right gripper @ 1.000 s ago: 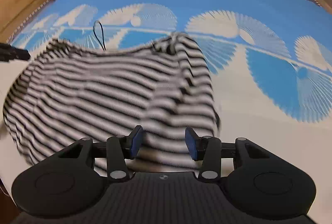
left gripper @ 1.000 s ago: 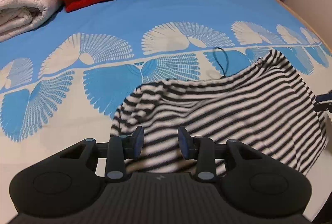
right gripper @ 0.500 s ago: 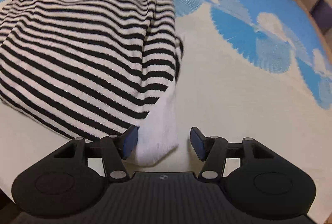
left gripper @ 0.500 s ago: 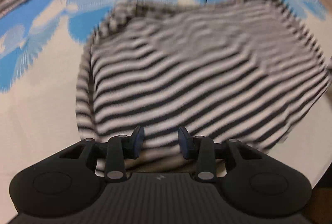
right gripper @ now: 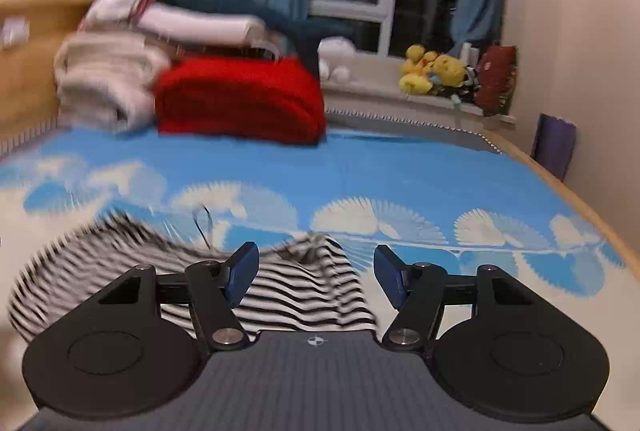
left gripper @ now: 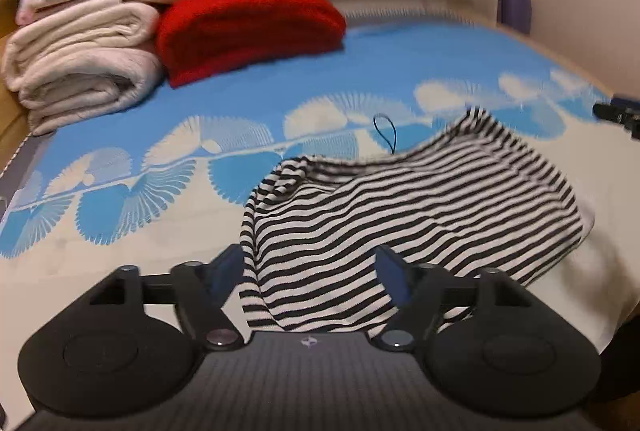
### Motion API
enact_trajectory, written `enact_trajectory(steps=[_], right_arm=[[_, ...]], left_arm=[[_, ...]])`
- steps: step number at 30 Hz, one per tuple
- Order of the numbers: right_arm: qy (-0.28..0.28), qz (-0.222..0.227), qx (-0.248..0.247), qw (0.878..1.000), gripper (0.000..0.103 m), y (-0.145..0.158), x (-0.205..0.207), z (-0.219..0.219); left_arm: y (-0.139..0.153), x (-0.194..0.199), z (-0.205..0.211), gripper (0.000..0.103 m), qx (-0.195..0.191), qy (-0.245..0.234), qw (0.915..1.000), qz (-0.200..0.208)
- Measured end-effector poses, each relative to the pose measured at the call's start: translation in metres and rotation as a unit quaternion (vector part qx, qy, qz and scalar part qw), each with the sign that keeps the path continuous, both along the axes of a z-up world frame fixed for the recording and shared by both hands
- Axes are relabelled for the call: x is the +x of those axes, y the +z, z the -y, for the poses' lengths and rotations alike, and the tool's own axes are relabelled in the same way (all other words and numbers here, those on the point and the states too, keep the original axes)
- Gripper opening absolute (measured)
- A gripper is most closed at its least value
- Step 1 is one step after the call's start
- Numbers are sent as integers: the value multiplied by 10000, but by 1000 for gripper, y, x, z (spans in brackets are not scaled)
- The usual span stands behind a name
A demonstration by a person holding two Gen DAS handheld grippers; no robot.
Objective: Fold small clothes
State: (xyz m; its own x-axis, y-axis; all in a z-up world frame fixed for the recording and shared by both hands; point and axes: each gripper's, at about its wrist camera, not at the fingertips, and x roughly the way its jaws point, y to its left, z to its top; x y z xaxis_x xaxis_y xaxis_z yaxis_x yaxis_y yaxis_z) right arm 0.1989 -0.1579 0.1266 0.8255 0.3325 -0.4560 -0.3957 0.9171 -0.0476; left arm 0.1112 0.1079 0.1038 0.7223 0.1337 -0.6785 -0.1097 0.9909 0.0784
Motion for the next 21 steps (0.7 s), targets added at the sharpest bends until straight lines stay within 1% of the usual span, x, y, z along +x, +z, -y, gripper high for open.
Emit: enact_trajectory(steps=[3, 5, 6, 7, 8, 10, 12, 13, 15, 19, 20, 21], right_arm=[[-144, -95, 326, 9993, 66, -7, -15, -5], [-174, -285, 367, 9988, 66, -18, -24, -10], [-187, -418, 376, 9982, 66, -24, -28, -13], [-200, -544, 397, 9975, 66, -29, -31, -15], [-195, -642, 415, 9969, 66, -33, -35, -19], [-97, -792, 322, 9963, 66, -36, -41, -32], [163, -782, 307, 9963, 66, -35, -49, -45], [268, -782, 261, 9962, 66, -35, -55, -51], [397, -735, 80, 9965, 65, -36, -60, -63], [515, -688, -32, 9963, 62, -37, -65, -79], [536, -688, -47, 9962, 60, -37, -66, -82], [564, -677, -69, 9961, 54, -38, -68, -85]], left_arm=[[-17, -21, 0, 84, -160, 275, 9992, 234], [-29, -21, 0, 83, -320, 510, 9981, -121], [-26, -23, 1, 84, -445, 544, 9975, -39], [-23, -26, 2, 84, -536, 553, 9969, 137], [-22, -27, 4, 85, -519, 575, 9967, 243], [-25, -26, 8, 85, -454, 537, 9974, 158], [-29, -23, 8, 85, -526, 503, 9973, -55], [-30, -22, 8, 85, -520, 497, 9974, -91], [-28, -22, 9, 85, -478, 495, 9976, -57], [-23, -22, 3, 85, -616, 662, 9959, -18], [-23, -22, 1, 85, -625, 704, 9956, 23], [-23, -23, -2, 85, -651, 740, 9951, 68]])
